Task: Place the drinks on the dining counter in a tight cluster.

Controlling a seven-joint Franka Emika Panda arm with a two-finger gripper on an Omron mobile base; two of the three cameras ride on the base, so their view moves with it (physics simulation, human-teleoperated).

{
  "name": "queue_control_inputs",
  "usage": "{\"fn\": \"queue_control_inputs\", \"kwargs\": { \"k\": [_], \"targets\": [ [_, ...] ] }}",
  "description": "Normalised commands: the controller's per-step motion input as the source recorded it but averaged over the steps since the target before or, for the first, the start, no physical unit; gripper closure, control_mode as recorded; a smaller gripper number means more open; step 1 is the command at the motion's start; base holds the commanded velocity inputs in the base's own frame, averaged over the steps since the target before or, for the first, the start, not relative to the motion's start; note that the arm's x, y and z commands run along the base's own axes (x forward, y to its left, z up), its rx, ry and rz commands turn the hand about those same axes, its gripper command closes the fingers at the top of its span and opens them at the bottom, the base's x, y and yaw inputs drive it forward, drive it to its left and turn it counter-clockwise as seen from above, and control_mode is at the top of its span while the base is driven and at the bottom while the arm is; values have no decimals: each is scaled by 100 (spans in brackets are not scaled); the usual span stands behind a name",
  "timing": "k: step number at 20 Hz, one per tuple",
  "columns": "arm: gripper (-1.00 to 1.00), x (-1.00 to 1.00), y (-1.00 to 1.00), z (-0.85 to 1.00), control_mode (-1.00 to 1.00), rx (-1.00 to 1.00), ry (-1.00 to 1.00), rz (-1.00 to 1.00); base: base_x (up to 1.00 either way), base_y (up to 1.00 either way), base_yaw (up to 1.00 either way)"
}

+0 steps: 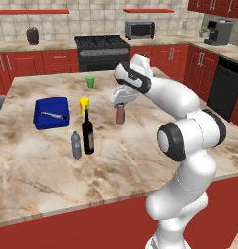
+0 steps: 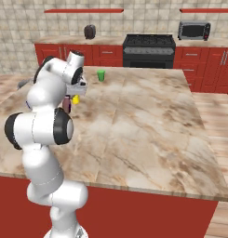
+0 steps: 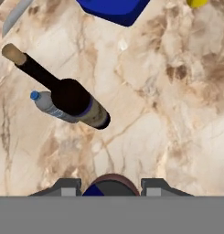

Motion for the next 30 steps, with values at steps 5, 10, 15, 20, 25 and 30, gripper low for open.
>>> {"fn": "queue_control_inputs", "kwargs": {
  "k": [5, 10, 15, 20, 25, 30],
  "targets": [
    [100, 4, 18, -60, -100, 0, 0, 0, 0, 0, 0],
    [100, -1, 16, -70, -100, 0, 0, 0, 0, 0, 0],
    [100, 0, 24, -52, -100, 0, 0, 0, 0, 0, 0],
    [100, 13, 23, -46, -100, 0, -6, 0, 0, 0, 0],
    [100, 17, 6, -27, -100, 0, -8, 0, 0, 0, 0],
    [100, 27, 4, -7, -100, 0, -9, 0, 0, 0, 0]
  ]
}}
